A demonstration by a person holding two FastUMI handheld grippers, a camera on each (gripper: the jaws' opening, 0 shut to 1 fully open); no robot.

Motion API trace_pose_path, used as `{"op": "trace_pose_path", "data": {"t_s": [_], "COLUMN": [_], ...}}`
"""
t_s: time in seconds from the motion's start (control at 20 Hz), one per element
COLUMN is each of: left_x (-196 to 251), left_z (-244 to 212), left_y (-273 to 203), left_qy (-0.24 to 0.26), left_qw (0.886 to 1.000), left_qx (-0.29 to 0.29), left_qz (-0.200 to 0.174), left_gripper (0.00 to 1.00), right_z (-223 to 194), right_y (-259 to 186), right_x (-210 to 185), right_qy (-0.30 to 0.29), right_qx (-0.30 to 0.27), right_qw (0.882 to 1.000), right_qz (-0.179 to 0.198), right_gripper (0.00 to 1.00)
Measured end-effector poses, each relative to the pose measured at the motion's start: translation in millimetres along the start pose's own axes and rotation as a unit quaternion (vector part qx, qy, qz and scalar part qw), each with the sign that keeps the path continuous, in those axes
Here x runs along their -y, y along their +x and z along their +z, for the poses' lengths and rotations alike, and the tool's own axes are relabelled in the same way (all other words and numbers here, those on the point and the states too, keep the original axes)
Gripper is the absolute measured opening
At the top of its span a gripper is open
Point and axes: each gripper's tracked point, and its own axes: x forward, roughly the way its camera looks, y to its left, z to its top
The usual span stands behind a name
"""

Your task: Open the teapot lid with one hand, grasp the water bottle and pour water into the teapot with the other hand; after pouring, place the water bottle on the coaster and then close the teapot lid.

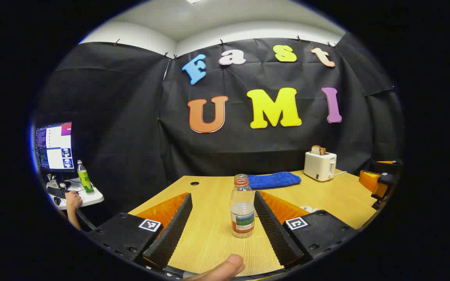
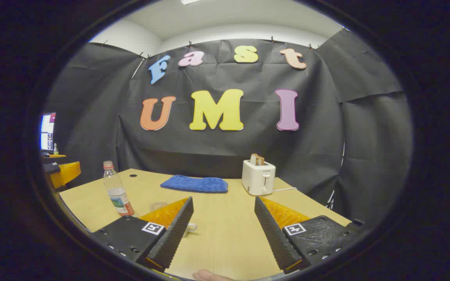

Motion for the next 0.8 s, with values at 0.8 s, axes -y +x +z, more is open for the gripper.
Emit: {"op": "trace_pose_path", "data": {"t_s": [0.8], "left_x": [16], "left_z": [-19], "left_y": [9], "left_qy": [0.015], "left_qw": [0.999], "left_qx": [-0.025], "left_qz": [-0.018], "left_gripper": [0.99], "right_z": [-15], "right_y": [12], "right_x": [-9], "right_qy": [0.003], "right_qx": [-0.020], "right_qw": [1.000], "right_qz": [0.014], "right_gripper": [0.95]}}
